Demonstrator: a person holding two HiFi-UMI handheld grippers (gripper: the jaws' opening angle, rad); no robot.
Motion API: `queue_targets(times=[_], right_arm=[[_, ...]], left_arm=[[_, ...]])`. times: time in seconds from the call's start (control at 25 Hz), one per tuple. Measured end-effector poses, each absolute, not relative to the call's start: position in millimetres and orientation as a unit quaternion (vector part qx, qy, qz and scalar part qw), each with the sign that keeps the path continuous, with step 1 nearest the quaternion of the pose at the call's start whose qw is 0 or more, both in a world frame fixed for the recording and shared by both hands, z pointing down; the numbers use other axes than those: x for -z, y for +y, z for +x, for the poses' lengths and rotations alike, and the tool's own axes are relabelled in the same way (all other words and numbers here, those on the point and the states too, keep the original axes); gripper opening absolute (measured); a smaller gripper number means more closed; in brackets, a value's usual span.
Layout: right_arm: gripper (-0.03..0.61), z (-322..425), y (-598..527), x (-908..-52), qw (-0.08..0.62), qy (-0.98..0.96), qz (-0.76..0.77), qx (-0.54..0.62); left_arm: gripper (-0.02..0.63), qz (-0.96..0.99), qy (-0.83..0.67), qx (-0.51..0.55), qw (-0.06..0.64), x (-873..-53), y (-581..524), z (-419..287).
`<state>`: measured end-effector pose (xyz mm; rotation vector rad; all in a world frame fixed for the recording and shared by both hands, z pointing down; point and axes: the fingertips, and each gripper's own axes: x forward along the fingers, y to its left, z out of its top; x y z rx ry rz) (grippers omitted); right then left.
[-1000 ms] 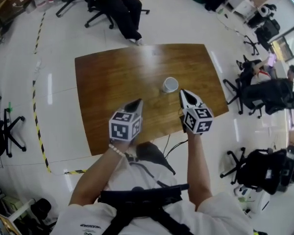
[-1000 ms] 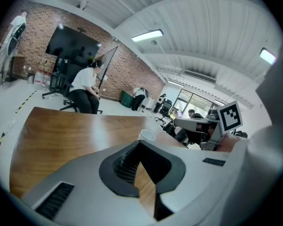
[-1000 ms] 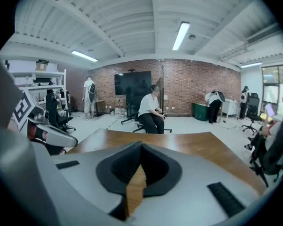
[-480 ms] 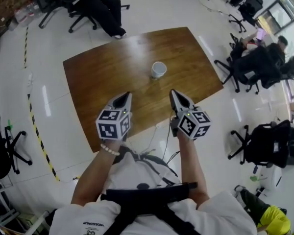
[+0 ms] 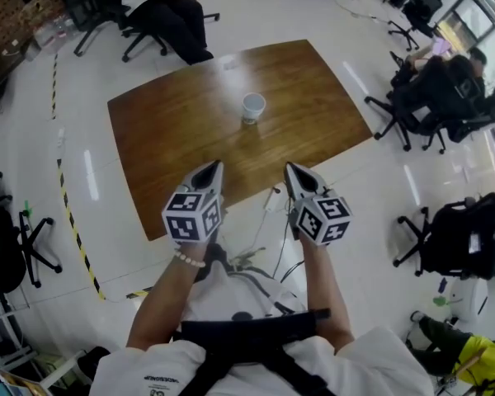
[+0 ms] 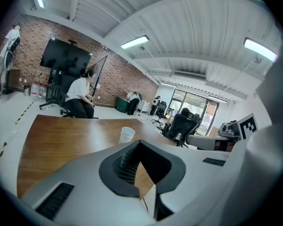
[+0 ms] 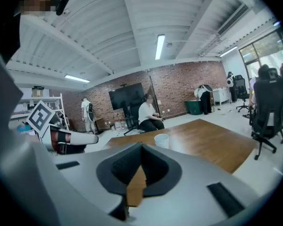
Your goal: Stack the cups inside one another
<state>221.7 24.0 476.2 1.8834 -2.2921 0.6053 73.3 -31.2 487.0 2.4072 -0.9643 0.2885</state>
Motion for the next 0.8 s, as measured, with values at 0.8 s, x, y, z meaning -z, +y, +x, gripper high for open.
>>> queue_targets(times=[0.8], right_arm=[[0.0,229,89,-466,0.031,-0.767,0.614,-0.184]], left_arm=[[-0.003,0.893,-0.344,-0.086,0.276,-471,43,106]])
